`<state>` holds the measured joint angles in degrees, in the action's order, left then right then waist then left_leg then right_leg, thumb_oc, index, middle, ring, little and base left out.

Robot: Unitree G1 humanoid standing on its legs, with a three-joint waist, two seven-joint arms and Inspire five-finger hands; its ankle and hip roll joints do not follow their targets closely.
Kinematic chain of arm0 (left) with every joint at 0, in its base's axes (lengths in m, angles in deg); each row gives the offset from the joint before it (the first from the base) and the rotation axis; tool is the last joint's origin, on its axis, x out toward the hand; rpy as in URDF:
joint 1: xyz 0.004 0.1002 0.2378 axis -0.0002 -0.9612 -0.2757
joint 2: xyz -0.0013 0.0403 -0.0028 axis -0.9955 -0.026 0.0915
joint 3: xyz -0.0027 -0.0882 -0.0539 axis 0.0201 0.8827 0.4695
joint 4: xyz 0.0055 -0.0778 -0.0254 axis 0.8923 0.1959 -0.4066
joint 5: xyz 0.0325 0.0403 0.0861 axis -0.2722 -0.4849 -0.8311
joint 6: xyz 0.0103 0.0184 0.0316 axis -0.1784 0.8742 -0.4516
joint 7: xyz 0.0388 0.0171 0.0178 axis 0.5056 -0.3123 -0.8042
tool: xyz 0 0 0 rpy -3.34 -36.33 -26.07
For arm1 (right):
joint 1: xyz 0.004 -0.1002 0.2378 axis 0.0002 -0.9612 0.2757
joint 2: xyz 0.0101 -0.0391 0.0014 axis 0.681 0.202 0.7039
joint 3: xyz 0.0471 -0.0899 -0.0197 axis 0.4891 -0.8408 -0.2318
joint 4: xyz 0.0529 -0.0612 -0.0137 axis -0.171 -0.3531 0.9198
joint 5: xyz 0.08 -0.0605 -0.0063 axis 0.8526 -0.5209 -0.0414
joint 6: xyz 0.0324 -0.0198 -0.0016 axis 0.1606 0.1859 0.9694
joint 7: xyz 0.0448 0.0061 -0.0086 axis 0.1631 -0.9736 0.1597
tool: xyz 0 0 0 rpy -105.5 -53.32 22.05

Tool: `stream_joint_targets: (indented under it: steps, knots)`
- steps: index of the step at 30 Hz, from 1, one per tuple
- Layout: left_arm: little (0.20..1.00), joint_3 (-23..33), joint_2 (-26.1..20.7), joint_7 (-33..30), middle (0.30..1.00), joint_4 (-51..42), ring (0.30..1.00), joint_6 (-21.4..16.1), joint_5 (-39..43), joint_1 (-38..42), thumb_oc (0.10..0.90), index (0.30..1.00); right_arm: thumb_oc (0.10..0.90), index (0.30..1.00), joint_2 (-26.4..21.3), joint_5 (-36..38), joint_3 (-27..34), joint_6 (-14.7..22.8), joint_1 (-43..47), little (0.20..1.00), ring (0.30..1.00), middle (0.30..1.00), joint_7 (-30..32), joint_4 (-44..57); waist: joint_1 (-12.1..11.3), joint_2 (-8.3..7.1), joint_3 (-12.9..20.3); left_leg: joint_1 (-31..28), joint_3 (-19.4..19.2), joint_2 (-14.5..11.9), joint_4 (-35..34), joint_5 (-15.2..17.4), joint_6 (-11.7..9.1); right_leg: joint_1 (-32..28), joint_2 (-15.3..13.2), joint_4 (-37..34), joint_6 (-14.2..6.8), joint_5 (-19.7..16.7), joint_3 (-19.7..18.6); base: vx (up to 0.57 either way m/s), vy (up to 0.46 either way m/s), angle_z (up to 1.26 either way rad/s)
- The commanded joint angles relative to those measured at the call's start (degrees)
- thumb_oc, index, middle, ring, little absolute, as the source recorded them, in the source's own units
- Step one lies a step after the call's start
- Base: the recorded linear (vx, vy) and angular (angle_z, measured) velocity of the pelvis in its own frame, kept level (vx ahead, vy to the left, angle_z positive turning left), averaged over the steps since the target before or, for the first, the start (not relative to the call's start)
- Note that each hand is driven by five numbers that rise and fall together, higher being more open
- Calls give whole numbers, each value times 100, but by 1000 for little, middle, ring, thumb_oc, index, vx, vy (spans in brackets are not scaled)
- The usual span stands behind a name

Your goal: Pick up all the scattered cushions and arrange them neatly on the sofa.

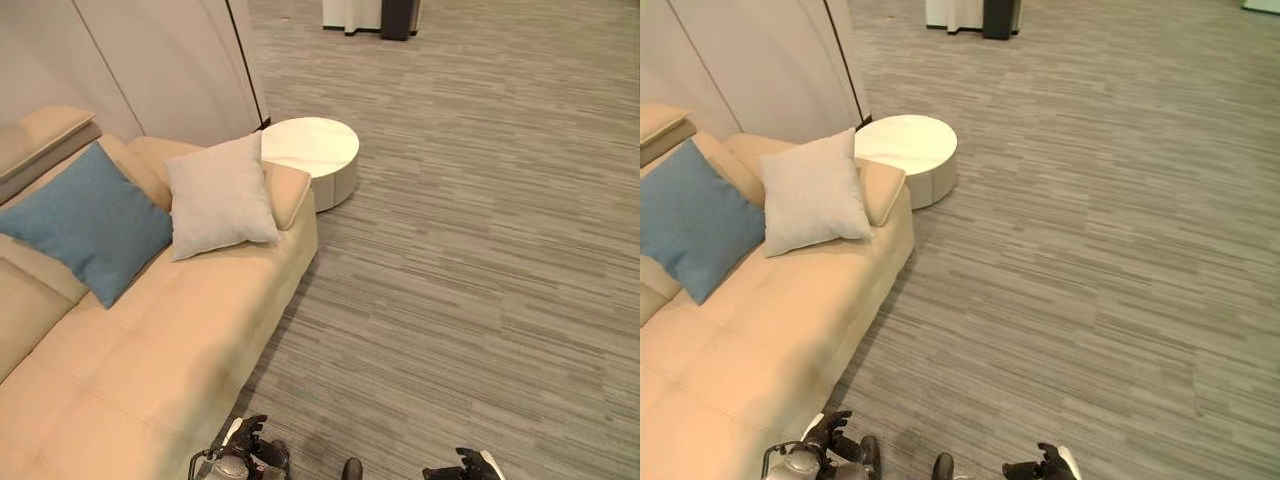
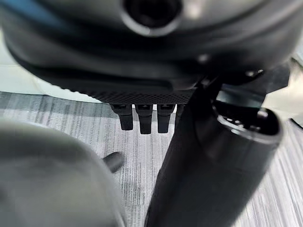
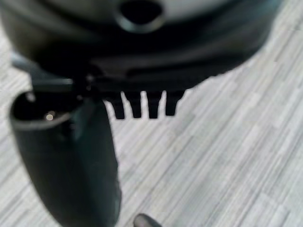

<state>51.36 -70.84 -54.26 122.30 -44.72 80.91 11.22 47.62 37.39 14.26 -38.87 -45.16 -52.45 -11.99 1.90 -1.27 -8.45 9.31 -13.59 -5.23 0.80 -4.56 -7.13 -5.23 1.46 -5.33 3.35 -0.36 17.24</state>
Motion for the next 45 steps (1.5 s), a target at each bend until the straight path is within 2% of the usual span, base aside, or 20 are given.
stream_joint_targets:
  steps: [1,4,9,11,13,16,19,21,24,28,31,32,34,35,36,39,40,41,44,45]
  knots:
    - [900,-45,-162,-118,900,89,900,-149,-35,110,800,900,800,900,-236,44,57,71,-70,900,900,900,154,2,-142,20,-110,80,-199,103,256,-99,315,-162,-253,263,-741,518,-531,171,40,-10]
    - [900,51,-159,-96,900,162,900,-112,-18,-16,800,900,800,900,-195,-47,30,55,-110,900,900,900,123,-40,-178,28,1,-117,-203,114,47,-102,395,-347,-204,329,-754,671,-561,285,76,-24]
    - [900,79,-227,-61,900,147,900,-116,-56,-48,800,900,800,900,-137,-208,-68,41,-116,900,900,900,49,-94,-340,-133,208,-249,-61,332,133,156,595,-431,-386,681,-858,836,-621,250,90,3]
    - [900,53,-257,-53,900,109,900,-107,-76,-6,800,900,800,900,-154,-289,-98,24,-51,900,900,900,1,-69,-406,-148,237,-390,13,470,62,318,722,-225,-534,1301,-1039,763,-595,200,141,12]
    - [900,32,-312,-52,900,49,900,-114,-81,25,800,900,800,900,-180,-327,-144,39,21,900,900,900,3,9,-384,-135,152,-537,124,568,56,430,854,215,-678,2247,-1258,446,-642,161,125,15]
    - [900,26,-378,-81,900,32,900,-130,-71,67,800,900,800,900,-186,-293,-179,68,116,900,900,900,-20,110,-289,-40,46,-789,445,608,-5,541,943,909,-474,2944,-1211,265,-999,167,52,40]
    - [900,95,-421,-99,900,97,900,-142,-32,80,800,900,800,900,-215,-253,-229,99,186,900,900,900,-21,175,-242,27,-56,-1007,694,649,-117,578,932,1287,-368,2311,-1010,393,-956,233,-44,76]
    - [900,121,-428,-107,900,128,900,-154,-19,69,800,900,800,900,-230,-241,-232,104,186,900,900,900,-18,188,-207,26,-79,-1067,809,684,-134,599,929,1351,-322,2121,-992,354,-1002,115,-53,37]
    - [900,170,-424,-116,900,263,900,-182,-29,61,800,900,800,900,-239,-222,-214,95,189,900,900,900,-30,166,-82,-20,-121,-1247,1146,802,-206,666,892,1591,-142,1598,-1037,107,-1397,187,-112,54]
    - [900,196,-379,-77,900,402,900,-195,-86,16,800,900,800,900,-212,-170,-161,151,131,900,900,900,-45,144,-49,-70,-36,-1346,1242,806,-144,837,793,1260,-237,1177,-951,96,-1333,203,-187,69]
    - [900,173,-314,-6,900,363,900,-198,-64,7,800,900,800,900,-239,-91,-69,205,125,900,900,900,-43,165,-53,-151,-36,-1075,944,696,853,1046,553,770,-376,879,-833,132,-1110,128,-191,52]
    - [900,173,-315,-6,900,362,900,-197,-64,7,800,900,800,900,-239,-91,-68,205,125,900,900,900,-43,165,-51,-149,-36,-1061,947,692,879,1058,551,769,-373,876,-831,130,-1106,35,-103,32]
    - [900,131,-308,-7,900,283,900,-181,-45,67,800,900,800,900,-268,-42,-38,200,179,900,900,900,-26,201,-58,-222,-135,-515,715,498,1868,740,406,583,-440,796,-727,162,-1032,51,-148,17]
    - [900,105,-319,-22,900,211,900,-181,-21,93,800,900,800,900,-280,4,-29,184,138,900,900,900,-31,248,-60,-265,-158,-305,421,321,2033,643,439,402,-443,697,-641,241,-974,75,-142,20]
    - [900,104,-320,-22,900,209,900,-180,-20,92,800,900,800,900,-279,4,-29,183,138,900,900,900,-32,249,-60,-265,-158,-301,423,319,2042,647,439,400,-442,695,-641,241,-973,115,-98,22]
    - [900,65,-315,-20,900,185,900,-174,-24,76,800,900,800,900,-283,53,5,170,31,900,900,900,-31,254,-56,-291,-84,-190,180,201,1466,644,517,213,-434,568,-638,347,-863,197,-28,28]
    - [900,57,-317,-15,900,194,900,-162,-45,86,800,900,800,900,-287,57,21,165,-7,900,900,900,-36,234,-51,-231,-37,-157,126,181,926,401,470,119,-343,506,-649,412,-830,143,-3,24]
    - [900,57,-316,-16,900,194,900,-162,-45,85,800,900,800,900,-287,57,21,165,-8,900,900,900,-36,234,-48,-236,-39,-175,126,192,899,387,470,111,-349,502,-650,414,-828,224,-6,33]
    - [900,57,-302,-43,900,203,900,-155,1,56,800,900,800,900,-282,31,-11,146,5,900,900,900,5,211,-138,-132,-65,86,205,197,166,-45,361,-183,-181,425,-666,604,-921,220,21,17]
    - [900,57,-303,-43,900,203,900,-155,1,55,800,900,800,900,-282,31,-11,146,5,900,900,900,5,211,-139,-136,-70,75,202,202,158,-47,362,-190,-186,425,-668,608,-922,233,52,-8]
